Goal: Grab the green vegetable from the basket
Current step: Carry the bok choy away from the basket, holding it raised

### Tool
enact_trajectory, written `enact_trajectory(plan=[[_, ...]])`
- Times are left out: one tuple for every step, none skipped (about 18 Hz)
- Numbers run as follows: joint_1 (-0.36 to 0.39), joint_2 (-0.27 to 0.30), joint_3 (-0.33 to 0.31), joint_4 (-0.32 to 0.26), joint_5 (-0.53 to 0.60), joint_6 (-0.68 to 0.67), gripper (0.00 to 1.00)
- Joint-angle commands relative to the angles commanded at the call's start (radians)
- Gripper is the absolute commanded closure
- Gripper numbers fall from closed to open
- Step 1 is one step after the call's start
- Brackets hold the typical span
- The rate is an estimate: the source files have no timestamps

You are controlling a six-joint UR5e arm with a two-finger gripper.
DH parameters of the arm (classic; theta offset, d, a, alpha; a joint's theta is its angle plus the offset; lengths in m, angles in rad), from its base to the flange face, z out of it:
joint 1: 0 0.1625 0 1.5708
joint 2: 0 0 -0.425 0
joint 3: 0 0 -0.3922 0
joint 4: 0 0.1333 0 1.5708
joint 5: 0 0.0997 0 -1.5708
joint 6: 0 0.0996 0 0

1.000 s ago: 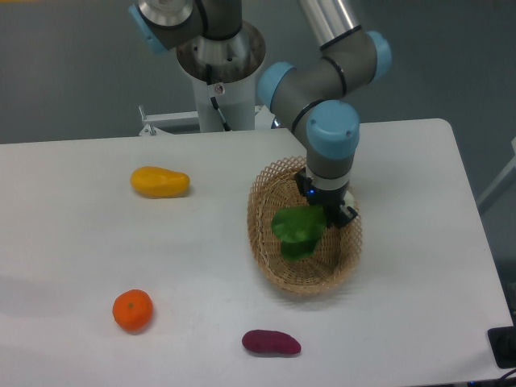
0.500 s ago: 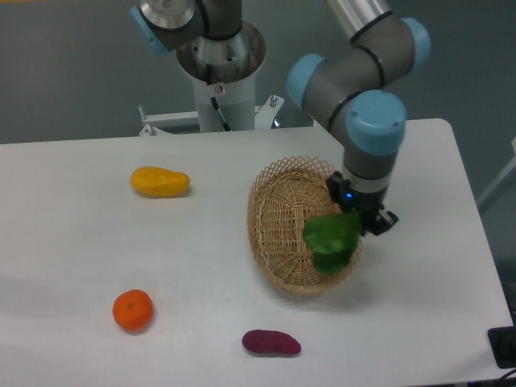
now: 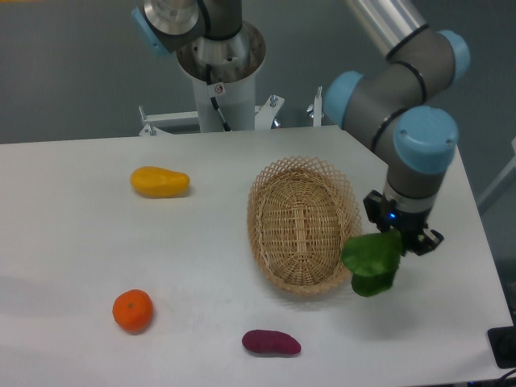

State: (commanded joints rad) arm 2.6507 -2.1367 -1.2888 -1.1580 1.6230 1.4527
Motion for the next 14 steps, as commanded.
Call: enact_trajectory(plan=[[0.0, -0.006, 0.022, -0.017, 0.0, 0.002, 0.5], [0.0, -0.014, 0.031, -0.022, 0.0, 0.002, 0.5], [0.0, -0.019, 0.034, -0.02, 0.0, 0.002, 0.5], [0.002, -0.02, 0.039, -0.02, -0.002, 0.002, 0.5], [0.003, -0.025, 0.045, -0.02, -0.005, 0.002, 0.5], [0.009, -0.029, 0.054, -0.02, -0.009, 0.0, 0.5], [0.011, -0.034, 0.062, -0.02, -0.011, 0.0, 0.5], [0.011, -0.037, 0.066, -0.02, -0.011, 0.0, 0.5], [0.009, -0.042, 0.069, -0.017, -0.009, 0.0, 0.5], [0.009, -0.049, 0.071, -0.017, -0.006, 0.0, 0.5], [0.011, -0.054, 0.078, -0.017, -0.005, 0.0, 0.51], [0.011, -0.057, 0.088, -0.017, -0.011, 0.0, 0.52], [0.011, -0.06, 0.091, -0.017, -0.011, 0.0, 0.53], [0.011, -0.06, 0.092, -0.017, -0.011, 0.0, 0.56]])
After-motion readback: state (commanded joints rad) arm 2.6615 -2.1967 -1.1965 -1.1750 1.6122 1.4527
